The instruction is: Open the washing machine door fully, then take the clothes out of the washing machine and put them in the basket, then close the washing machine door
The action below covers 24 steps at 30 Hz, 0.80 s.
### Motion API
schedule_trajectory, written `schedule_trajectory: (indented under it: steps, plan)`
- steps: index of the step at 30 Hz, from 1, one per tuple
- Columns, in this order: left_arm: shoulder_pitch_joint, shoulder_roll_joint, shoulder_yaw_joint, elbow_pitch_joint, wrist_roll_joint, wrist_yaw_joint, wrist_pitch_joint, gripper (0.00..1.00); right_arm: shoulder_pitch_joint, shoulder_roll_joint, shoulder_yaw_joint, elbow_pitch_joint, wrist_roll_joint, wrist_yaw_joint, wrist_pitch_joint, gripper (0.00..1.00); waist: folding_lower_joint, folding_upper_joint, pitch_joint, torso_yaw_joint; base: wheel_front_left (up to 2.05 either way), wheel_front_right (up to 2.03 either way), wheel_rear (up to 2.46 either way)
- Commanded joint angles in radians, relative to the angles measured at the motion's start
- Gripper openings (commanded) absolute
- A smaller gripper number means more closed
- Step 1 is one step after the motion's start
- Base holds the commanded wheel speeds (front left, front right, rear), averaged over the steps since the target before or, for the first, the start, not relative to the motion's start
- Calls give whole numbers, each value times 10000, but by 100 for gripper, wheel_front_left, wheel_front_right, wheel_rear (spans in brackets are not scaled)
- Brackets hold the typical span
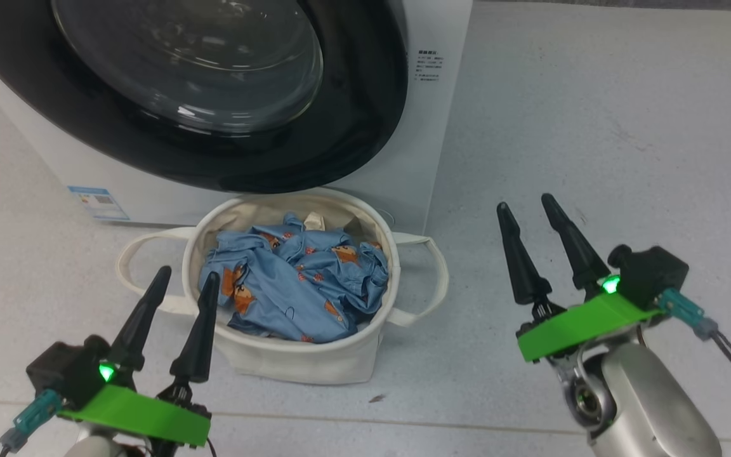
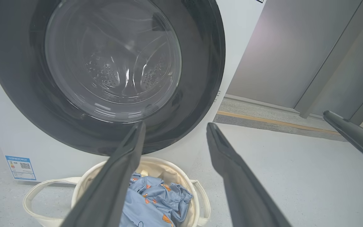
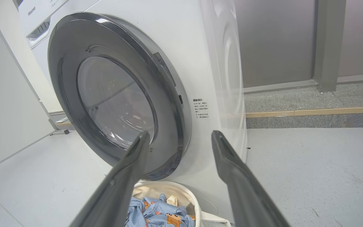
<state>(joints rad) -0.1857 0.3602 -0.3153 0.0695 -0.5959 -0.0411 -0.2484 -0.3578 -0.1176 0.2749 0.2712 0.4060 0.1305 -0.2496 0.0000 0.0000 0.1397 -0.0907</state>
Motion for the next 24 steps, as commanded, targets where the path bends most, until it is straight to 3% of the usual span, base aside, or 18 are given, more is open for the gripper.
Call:
schedule_trajectory:
  steps: [1, 24]
  plan:
    - [-108, 252, 458, -357, -30, 25, -103, 100, -7, 186, 102, -471, -34, 2, -122, 100, 0, 0, -26, 10, 0, 0, 0]
    - [118, -42, 468, -263, -484, -289, -122, 100, 946, 364, -320, -1252, -446, 2, -90, 100, 0, 0, -386, 396, 0, 0, 0]
